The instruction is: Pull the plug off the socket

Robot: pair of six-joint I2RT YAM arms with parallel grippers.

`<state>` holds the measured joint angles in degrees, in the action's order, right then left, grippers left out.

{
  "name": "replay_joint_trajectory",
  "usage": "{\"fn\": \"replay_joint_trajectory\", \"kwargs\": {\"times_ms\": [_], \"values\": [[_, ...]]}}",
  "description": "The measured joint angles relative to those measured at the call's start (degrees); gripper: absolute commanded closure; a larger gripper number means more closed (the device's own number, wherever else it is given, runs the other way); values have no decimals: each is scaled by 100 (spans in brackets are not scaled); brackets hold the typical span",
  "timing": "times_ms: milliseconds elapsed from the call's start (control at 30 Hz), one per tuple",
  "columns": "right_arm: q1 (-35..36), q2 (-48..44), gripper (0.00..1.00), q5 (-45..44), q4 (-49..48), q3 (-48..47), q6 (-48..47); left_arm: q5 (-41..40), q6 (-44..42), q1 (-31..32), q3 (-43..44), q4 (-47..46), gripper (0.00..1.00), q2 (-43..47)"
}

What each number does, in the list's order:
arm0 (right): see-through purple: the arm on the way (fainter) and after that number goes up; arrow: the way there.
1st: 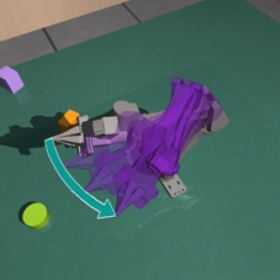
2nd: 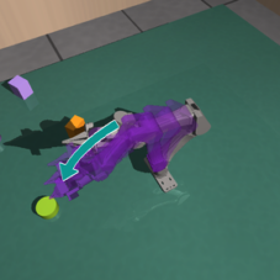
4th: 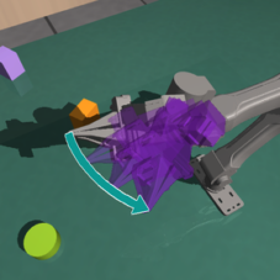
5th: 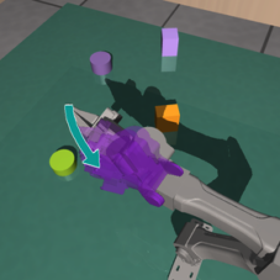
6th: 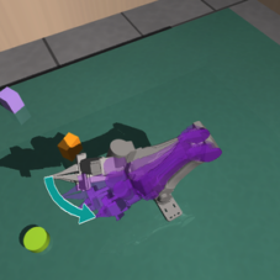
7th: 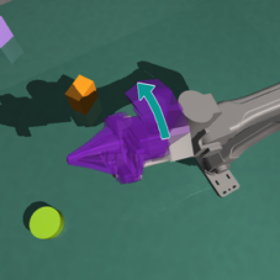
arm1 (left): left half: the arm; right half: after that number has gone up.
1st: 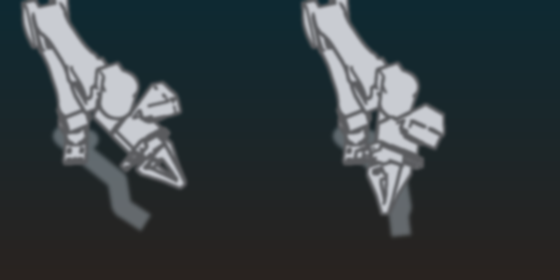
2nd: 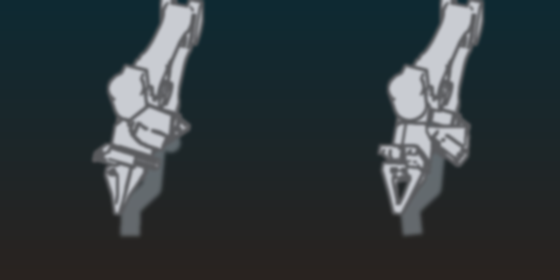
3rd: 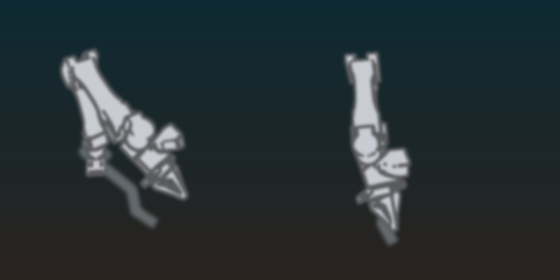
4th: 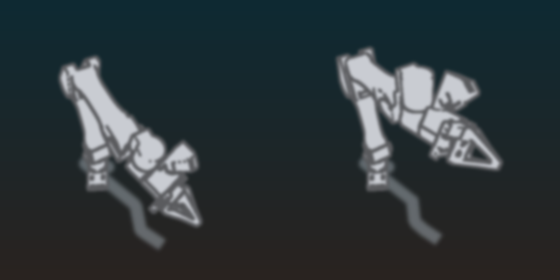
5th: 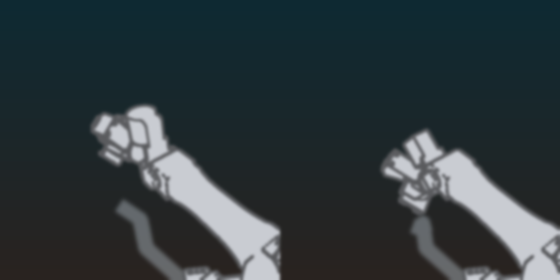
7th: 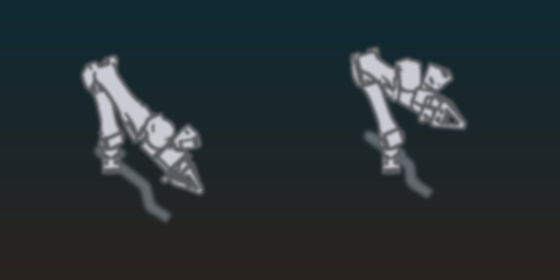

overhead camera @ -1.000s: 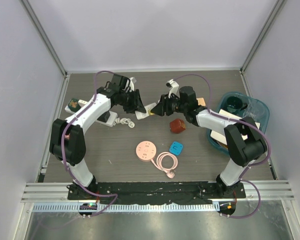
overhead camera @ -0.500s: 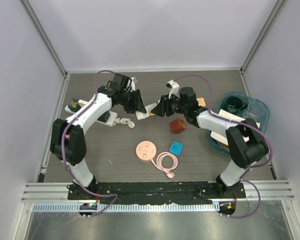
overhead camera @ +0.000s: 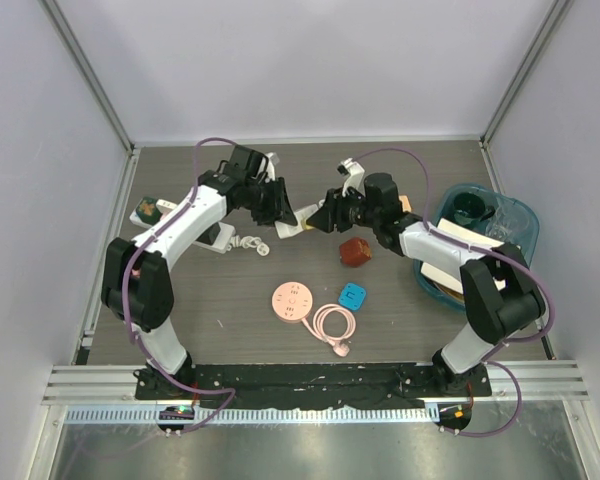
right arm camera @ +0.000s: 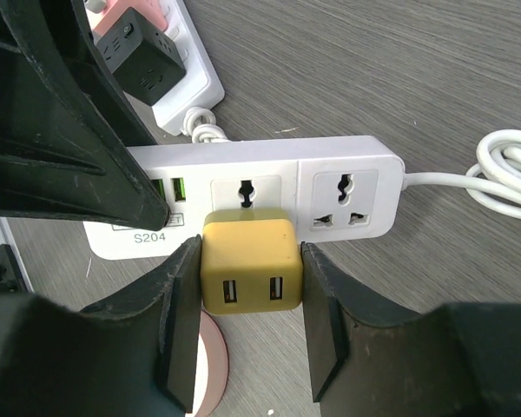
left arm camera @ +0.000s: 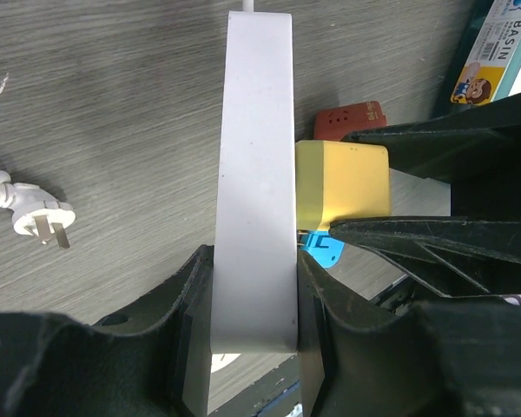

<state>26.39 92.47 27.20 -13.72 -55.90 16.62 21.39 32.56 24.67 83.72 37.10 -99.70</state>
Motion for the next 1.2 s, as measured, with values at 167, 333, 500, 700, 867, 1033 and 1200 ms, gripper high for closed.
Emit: {"fn": "replay_joint_trajectory", "kwargs": {"times_ms": [167,333,500,700,867,1033,1200], "values": [[-105,-79,99,79,114,-2,-17,-286,-37,136,59,7,100,0],[-424,-238,99,48,262,-101,-136,-944,-162,103,57,269,100,-114],[-686,-463,99,-66,297,-101,-173,-1126,-177,76,57,348,100,-162],[-708,-763,99,-1335,942,-98,-426,-1075,-177,74,57,341,100,-162],[-743,-785,99,-2723,1637,24,-444,-973,-175,70,59,350,100,-232],[-793,-785,94,-3359,2000,321,-380,-761,-175,55,59,328,100,-393],[-789,-782,91,-3626,2079,584,-251,-584,-166,44,7,107,99,-407]]}}
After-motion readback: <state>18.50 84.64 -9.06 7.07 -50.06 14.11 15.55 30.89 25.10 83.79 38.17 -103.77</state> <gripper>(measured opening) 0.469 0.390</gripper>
